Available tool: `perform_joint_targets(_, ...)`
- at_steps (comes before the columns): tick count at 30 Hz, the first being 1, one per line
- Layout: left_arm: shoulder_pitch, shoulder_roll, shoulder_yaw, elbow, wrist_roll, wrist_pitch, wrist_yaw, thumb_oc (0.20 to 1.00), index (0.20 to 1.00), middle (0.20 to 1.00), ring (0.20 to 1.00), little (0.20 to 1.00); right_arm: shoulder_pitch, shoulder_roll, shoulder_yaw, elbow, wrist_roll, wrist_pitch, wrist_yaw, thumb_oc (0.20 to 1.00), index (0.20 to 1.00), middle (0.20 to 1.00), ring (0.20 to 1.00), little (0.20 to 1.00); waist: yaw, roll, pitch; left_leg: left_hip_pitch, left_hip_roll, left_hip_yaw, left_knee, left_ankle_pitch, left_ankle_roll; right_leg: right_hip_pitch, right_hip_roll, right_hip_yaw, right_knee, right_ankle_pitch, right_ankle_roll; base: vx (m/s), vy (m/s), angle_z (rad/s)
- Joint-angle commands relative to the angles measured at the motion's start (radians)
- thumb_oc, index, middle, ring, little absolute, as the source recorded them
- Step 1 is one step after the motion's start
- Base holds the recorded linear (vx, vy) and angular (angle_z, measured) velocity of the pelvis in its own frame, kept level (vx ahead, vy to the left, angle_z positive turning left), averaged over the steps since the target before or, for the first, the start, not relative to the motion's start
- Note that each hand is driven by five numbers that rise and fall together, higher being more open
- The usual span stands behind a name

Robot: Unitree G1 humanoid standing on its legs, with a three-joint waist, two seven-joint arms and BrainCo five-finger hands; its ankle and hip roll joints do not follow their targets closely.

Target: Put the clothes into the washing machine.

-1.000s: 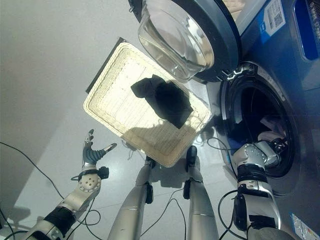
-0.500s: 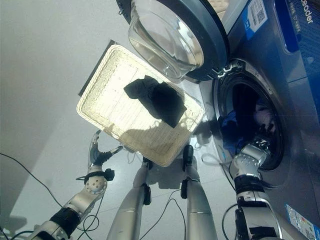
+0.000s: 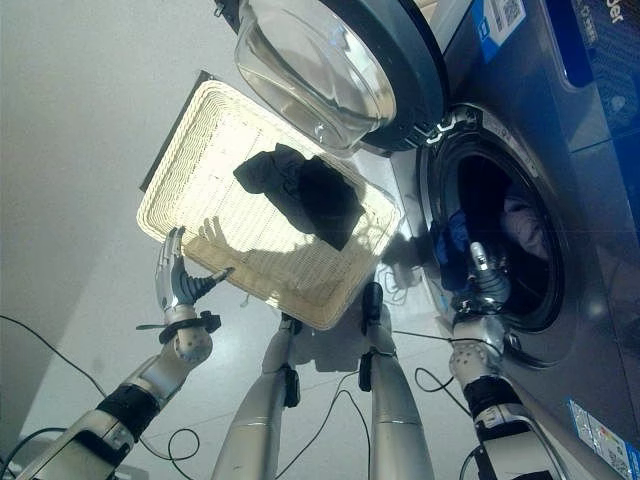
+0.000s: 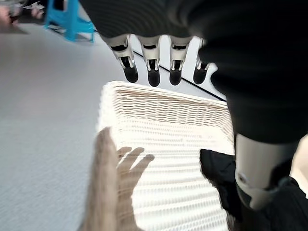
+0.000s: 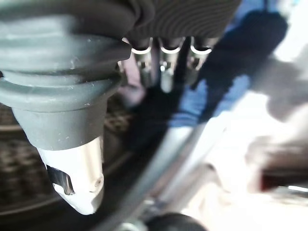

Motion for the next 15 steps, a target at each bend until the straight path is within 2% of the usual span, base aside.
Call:
perform_joint_targets(1,-0.042,0.004,0.016,0.046,0.081,0.066,0.028,1.0,1.0,1.0,1.0,1.0,0.07,-0.005,0.041,-0.091,-0.096,0.052,0.0,1.0,1.0,1.0,1.0,1.0,-0.032,-0.042,-0.024,-0.011,-0.058,0.054,0.113,-0.125,-0.009,0.071,0.018,-0.053,-0.173,0.118,0.07,-0.01,0.094,-0.06)
perform_joint_targets(2,-0.082,0.016,0.004,0.057,0.092,0.112,0.015,1.0,1.0,1.0,1.0,1.0,0.082,0.015,0.1,-0.122,-0.181,0.079,-0.006,1.0,1.0,1.0,1.0,1.0,-0.045,-0.049,-0.024,-0.015,-0.054,0.063,0.119,-0.124,-0.011,0.066,0.022,-0.044,-0.173,0.118,0.067,-0.01,0.087,-0.07)
perform_joint_targets(6,-0.196,0.044,-0.024,0.125,0.083,0.195,-0.047,1.0,1.0,1.0,1.0,1.0,0.115,0.03,0.229,-0.185,-0.324,0.095,0.002,1.0,1.0,1.0,1.0,1.0,-0.08,-0.067,-0.024,-0.043,-0.049,0.085,0.16,-0.132,-0.015,0.041,0.029,-0.019,-0.161,0.114,0.061,0.0,0.087,-0.15)
perform_joint_targets(10,-0.284,0.053,-0.053,0.198,0.083,0.244,-0.115,1.0,1.0,1.0,1.0,1.0,0.143,0.026,0.279,-0.2,-0.348,0.096,0.035,1.0,1.0,1.0,1.0,1.0,-0.104,-0.078,-0.024,-0.052,-0.046,0.098,0.183,-0.139,-0.015,0.032,0.032,-0.007,-0.153,0.109,0.06,0.02,0.08,-0.17)
perform_joint_targets(12,-0.348,0.053,-0.095,0.27,0.118,0.297,-0.218,1.0,1.0,1.0,1.0,1.0,0.144,0.02,0.304,-0.186,-0.359,0.09,0.049,1.0,1.0,1.0,1.0,1.0,-0.119,-0.084,-0.024,-0.06,-0.047,0.11,0.206,-0.146,-0.015,0.026,0.031,-0.003,-0.145,0.107,0.061,0.02,0.05,-0.14)
perform_joint_targets(15,-0.388,0.047,-0.131,0.322,0.143,0.309,-0.275,1.0,1.0,1.0,1.0,1.0,0.139,0.02,0.318,-0.177,-0.351,0.085,0.038,1.0,1.0,1.0,1.0,1.0,-0.129,-0.092,-0.024,-0.066,-0.049,0.116,0.223,-0.154,-0.013,0.02,0.03,0.001,-0.139,0.106,0.062,0.02,0.019,-0.13)
